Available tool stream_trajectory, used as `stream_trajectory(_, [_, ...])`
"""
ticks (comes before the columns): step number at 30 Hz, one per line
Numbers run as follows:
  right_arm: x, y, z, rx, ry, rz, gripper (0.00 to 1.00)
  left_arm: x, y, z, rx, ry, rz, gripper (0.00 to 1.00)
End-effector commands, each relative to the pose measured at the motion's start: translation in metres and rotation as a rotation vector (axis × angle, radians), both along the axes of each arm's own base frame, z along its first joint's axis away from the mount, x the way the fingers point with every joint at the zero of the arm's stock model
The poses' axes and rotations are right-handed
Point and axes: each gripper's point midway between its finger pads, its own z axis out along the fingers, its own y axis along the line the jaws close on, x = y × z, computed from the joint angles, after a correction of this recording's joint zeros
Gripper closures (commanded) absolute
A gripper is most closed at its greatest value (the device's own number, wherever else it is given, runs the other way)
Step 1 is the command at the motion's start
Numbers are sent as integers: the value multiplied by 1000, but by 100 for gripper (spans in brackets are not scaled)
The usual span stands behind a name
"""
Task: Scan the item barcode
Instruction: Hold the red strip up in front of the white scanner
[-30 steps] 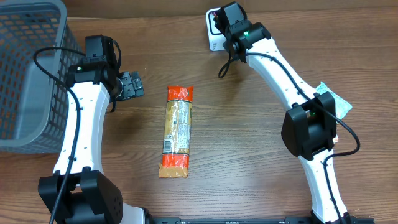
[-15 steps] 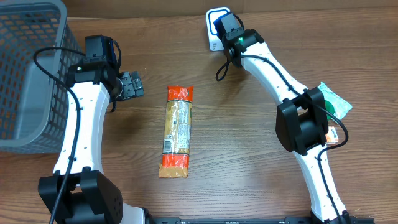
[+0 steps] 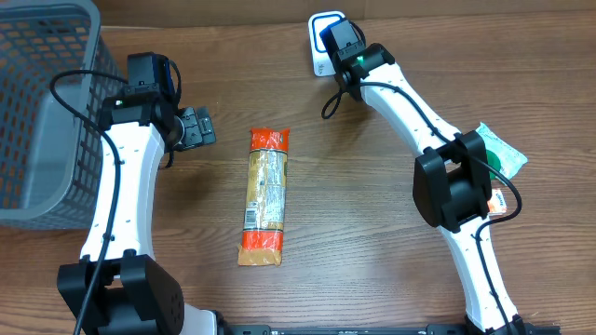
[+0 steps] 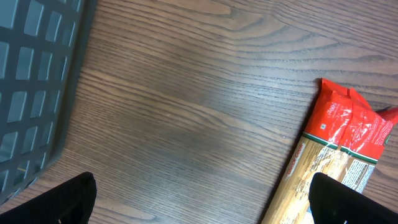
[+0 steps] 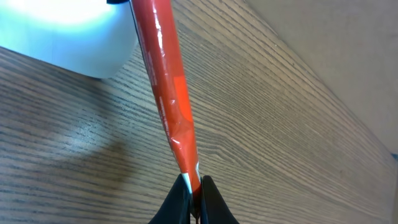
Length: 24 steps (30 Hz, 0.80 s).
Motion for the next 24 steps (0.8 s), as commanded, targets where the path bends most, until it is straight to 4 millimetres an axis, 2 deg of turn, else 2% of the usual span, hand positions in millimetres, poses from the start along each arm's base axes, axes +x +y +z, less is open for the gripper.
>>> stream_trajectory(1, [1,2,2,6,-24,-27,96,-1,-2,-2,7,8,-13,0])
stream_trajectory(12, [4,13,14,-34,-98,-31,96,-1,-2,-2,7,9,-14,0])
stream_trajectory(16, [2,19,11,-57,-107,-27,96,-1,-2,-2,7,8,-13,0])
stream_trajectory(22, [-1,15,-4,-115,-91,-39,96,-1,-2,-2,7,8,-13,0])
stream_trajectory(24, [0,11,-2,-133,-109,-60,96,-1,-2,-2,7,8,-13,0])
